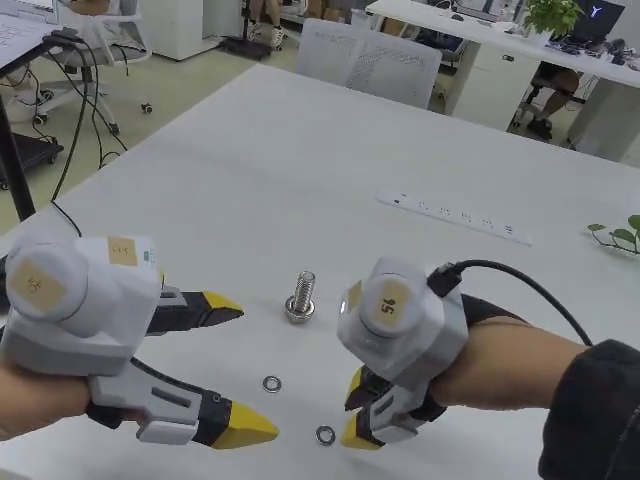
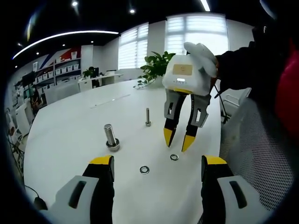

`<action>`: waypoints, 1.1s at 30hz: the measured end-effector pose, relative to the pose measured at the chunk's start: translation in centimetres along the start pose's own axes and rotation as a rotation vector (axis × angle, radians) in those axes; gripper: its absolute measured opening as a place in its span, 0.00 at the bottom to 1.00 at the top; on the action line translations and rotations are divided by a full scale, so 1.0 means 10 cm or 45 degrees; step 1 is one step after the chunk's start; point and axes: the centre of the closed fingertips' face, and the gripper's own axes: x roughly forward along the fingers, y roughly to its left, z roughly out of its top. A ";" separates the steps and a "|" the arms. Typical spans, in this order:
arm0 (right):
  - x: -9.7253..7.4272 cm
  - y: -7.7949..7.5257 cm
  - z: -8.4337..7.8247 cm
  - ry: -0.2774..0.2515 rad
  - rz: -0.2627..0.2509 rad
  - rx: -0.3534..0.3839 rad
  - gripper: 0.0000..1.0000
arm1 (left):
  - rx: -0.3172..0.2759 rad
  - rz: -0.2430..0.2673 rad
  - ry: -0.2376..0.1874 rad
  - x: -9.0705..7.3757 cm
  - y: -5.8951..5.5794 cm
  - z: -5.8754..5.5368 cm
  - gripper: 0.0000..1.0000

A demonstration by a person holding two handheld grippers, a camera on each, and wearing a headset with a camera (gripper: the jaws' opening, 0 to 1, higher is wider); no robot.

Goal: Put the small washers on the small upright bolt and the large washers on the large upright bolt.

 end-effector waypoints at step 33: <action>0.16 0.03 0.06 0.045 -0.025 -0.094 0.15 | 0.003 -0.009 -0.013 0.00 -0.01 0.01 0.76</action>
